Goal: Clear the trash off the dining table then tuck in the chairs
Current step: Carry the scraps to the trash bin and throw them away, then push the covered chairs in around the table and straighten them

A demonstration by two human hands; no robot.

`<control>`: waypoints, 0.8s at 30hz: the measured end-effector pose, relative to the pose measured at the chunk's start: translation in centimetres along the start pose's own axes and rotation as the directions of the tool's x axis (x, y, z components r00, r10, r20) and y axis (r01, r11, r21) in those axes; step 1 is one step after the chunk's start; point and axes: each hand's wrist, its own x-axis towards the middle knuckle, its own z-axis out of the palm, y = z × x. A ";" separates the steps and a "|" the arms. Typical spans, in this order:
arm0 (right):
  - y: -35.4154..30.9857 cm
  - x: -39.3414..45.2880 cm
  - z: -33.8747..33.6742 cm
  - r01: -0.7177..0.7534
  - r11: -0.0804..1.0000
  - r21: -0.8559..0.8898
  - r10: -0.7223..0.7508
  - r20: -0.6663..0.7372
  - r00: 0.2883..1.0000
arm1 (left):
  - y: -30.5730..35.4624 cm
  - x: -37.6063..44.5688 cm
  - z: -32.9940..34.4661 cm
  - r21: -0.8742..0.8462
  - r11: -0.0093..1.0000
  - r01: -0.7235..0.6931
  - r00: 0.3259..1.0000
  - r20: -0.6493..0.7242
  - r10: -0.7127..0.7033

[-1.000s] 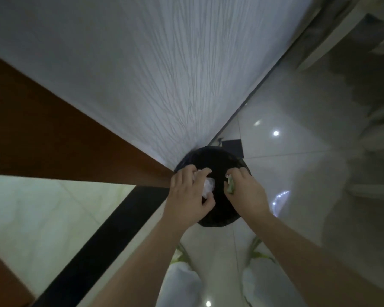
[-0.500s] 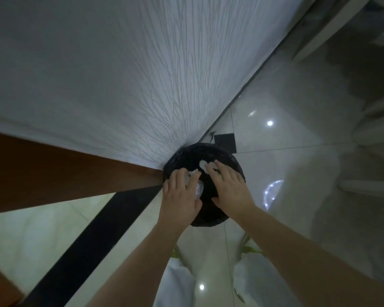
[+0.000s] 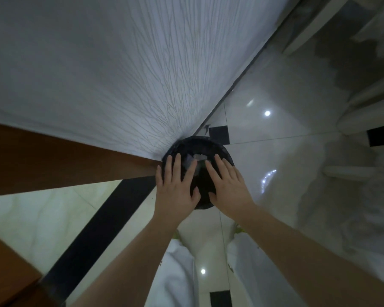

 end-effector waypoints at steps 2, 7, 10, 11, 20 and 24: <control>-0.8 -1.3 -2.0 0.002 1.000 -0.009 -0.002 -0.025 1.000 | 0.4 -0.8 -2.2 0.024 1.000 -0.017 1.000 -0.002 0.017; -3.3 -6.3 -8.4 -0.048 0.996 -0.074 0.041 -0.091 0.995 | 1.1 -3.7 -9.4 0.042 0.999 -0.006 0.999 -0.032 0.007; -4.9 -9.8 -13.6 -0.052 0.992 -0.111 0.035 -0.147 0.989 | 1.8 -6.1 -15.0 0.039 0.999 -0.023 0.998 -0.064 0.026; -5.4 -11.0 -15.3 -0.050 0.992 -0.113 0.032 -0.155 0.987 | 2.1 -6.9 -17.0 0.038 0.999 -0.035 0.996 -0.081 0.038; -8.4 -19.2 -27.3 -0.074 0.988 -0.133 0.048 -0.191 0.980 | 3.0 -11.8 -31.3 0.066 0.989 -0.130 0.986 -0.092 0.135; -10.1 -23.0 -30.6 -0.166 0.981 -0.100 0.138 -0.241 0.961 | 4.6 -13.0 -35.8 0.046 0.978 -0.202 0.977 -0.064 0.205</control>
